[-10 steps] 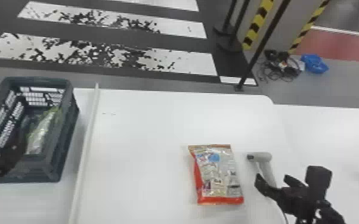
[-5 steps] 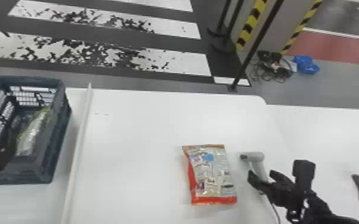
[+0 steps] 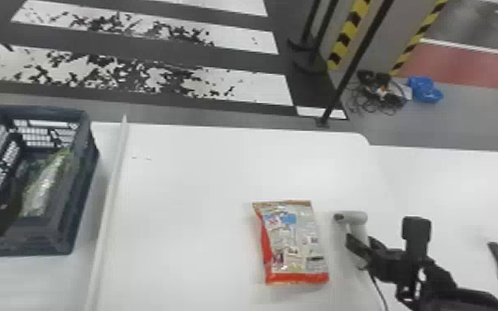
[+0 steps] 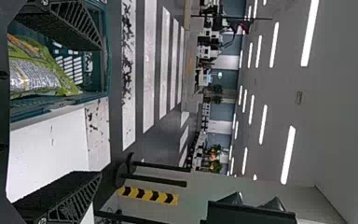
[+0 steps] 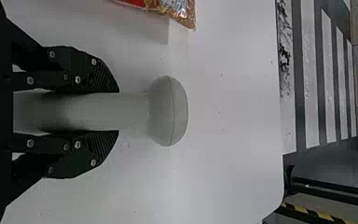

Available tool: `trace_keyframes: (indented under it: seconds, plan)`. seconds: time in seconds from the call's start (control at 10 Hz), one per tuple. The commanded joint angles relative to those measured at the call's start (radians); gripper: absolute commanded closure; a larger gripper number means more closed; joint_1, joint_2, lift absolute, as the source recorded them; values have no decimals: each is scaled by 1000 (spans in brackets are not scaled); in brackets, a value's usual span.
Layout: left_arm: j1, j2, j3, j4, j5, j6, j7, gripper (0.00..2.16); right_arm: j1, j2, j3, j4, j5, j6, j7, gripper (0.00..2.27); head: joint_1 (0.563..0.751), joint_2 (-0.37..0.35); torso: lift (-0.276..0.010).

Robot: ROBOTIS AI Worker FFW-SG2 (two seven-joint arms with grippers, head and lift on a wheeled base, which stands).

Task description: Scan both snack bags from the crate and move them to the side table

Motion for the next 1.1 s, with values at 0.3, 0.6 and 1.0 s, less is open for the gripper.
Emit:
trace_keyframes:
  seconds: [0.3, 0.6, 1.0]
  plan:
    - [-17, 6, -17, 5, -15, 0, 2, 36, 147, 64, -35, -305, -31, 168, -105, 2246, 695, -238, -29]
    - [-26, 15, -24, 8, -9, -3, 7, 36, 294, 133, -63, -558, -100, 230, -135, 2246, 695, -223, -29]
    - [-25, 17, -24, 11, -6, -18, 7, 36, 417, 168, -71, -676, -145, 242, -132, 2246, 695, -175, -29]
